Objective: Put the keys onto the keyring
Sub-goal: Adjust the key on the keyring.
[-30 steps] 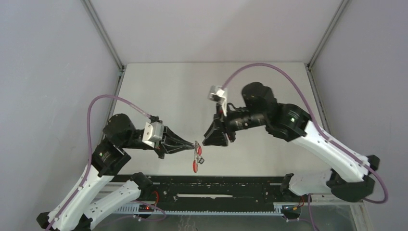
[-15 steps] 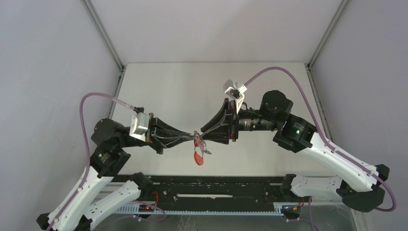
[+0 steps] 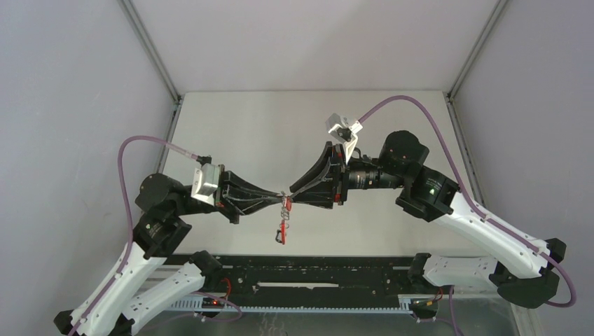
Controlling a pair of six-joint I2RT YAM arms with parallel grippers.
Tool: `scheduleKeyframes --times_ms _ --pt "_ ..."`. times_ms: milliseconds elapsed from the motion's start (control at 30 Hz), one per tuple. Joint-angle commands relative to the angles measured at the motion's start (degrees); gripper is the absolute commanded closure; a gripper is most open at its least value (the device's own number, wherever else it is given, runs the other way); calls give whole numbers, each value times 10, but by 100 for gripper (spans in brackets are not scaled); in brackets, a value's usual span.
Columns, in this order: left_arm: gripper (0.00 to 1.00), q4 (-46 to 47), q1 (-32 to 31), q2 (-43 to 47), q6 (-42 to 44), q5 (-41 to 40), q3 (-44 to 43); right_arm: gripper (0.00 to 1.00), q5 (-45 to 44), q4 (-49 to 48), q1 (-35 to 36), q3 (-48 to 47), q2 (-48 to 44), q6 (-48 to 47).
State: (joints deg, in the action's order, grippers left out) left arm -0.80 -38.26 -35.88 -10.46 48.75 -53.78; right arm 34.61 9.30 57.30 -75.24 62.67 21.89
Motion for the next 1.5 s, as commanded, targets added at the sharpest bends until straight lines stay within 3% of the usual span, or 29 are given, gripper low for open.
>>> scheduleKeyframes --times_ms 0,267,467,633,800,1200,1467 --pt "100 23 4 6 7 -12 8 59 14 -37 2 8 -11 15" --pt "100 22 3 6 10 -14 9 69 24 -46 2 7 -2 22" --pt "100 22 3 6 15 -19 11 85 25 -56 2 8 5 31" --pt "100 21 3 6 18 -20 10 77 28 -52 3 8 12 38" --pt "100 20 3 6 21 -21 10 100 19 -44 4 7 8 33" --pt "100 33 3 6 25 -19 8 100 6 39 4 7 3 34" --pt "100 45 3 4 18 -4 6 100 23 43 4 7 20 45"
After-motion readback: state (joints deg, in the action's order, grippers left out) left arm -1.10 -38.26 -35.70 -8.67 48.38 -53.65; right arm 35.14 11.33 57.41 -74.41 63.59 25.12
